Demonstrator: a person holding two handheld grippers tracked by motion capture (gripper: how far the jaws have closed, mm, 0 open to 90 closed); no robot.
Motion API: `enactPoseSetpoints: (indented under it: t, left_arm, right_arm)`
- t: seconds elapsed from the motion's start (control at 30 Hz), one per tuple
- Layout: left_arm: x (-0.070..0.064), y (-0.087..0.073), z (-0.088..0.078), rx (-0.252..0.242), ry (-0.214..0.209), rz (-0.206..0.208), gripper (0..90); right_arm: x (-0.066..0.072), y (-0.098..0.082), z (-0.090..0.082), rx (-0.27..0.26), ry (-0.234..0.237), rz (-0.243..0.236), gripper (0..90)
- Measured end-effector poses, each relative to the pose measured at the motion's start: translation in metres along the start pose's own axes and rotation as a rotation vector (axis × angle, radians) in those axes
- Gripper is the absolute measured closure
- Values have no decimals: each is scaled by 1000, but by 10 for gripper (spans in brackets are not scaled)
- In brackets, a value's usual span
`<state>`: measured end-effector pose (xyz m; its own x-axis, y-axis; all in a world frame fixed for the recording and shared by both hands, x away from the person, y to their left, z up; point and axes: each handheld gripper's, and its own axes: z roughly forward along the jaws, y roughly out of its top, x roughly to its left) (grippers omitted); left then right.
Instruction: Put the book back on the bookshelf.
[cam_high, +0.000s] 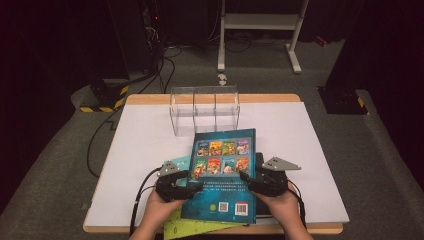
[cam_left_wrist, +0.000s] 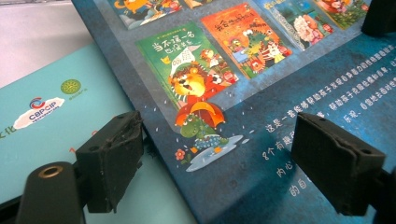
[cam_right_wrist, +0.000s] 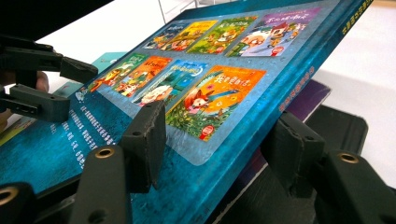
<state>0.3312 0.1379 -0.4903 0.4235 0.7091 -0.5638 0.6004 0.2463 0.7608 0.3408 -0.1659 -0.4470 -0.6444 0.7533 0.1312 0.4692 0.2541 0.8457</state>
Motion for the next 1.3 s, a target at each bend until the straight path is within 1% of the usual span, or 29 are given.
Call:
enactPoseSetpoints:
  t: [0.1, 0.13, 0.17, 0.23, 0.3, 0.33, 0.37, 0.43, 0.47, 0.5, 0.6, 0.83, 0.93, 1.03, 1.17, 1.23, 1.27, 1.3]
  left_arm:
    - [1, 1, -1, 4, -10, -19, 162]
    - [3, 2, -1, 2, -18, -37, 158]
    - [3, 2, -1, 2, -18, -37, 157]
    - [3, 3, -2, 1, -24, -53, 156]
    - [3, 3, -2, 0, -27, -60, 150]
    - [3, 3, -2, 6, -34, -70, 145]
    - [3, 3, -2, 6, -34, -70, 144]
    - [4, 4, -2, 11, -45, -84, 141]
    - [5, 5, -3, 7, -60, -102, 135]
    - [5, 5, -3, 7, -60, -102, 134]
    - [5, 5, -3, 1, -79, -124, 127]
    - [4, 5, -3, 8, -94, -132, 134]
    - [4, 6, -4, 8, -92, -129, 142]
    - [3, 6, -6, -3, -84, -118, 161]
    - [2, 7, -7, -12, -76, -104, 186]
    - [1, 8, -8, -24, -70, -114, 196]
    - [1, 8, -10, -41, -68, -114, 215]
    - [1, 8, -10, -41, -68, -114, 221]
  right_arm:
    - [3, 1, -2, -16, -6, -20, 410]
    - [4, 2, -4, -27, -9, -33, 411]
    - [5, 2, -4, -30, -10, -38, 411]
    - [6, 2, -5, -34, -12, -43, 411]
    - [7, 2, -6, -40, -15, -52, 410]
    - [8, 3, -7, -51, -17, -65, 411]
    - [9, 3, -7, -56, -17, -70, 410]
    - [9, 3, -8, -60, -19, -76, 410]
    - [12, 4, -10, -72, -23, -91, 411]
    - [12, 4, -11, -76, -24, -97, 411]
    - [14, 5, -12, -88, -27, -112, 411]
    - [15, 6, -13, -94, -26, -119, 411]
    - [15, 6, -13, -95, -22, -110, 410]
    - [14, 7, -13, -86, -18, -84, 408]
    - [13, 7, -12, -79, -15, -68, 406]
    - [13, 7, -12, -79, -15, -68, 405]
    - [13, 8, -12, -81, -16, -70, 405]
    - [14, 8, -12, -83, -17, -72, 405]
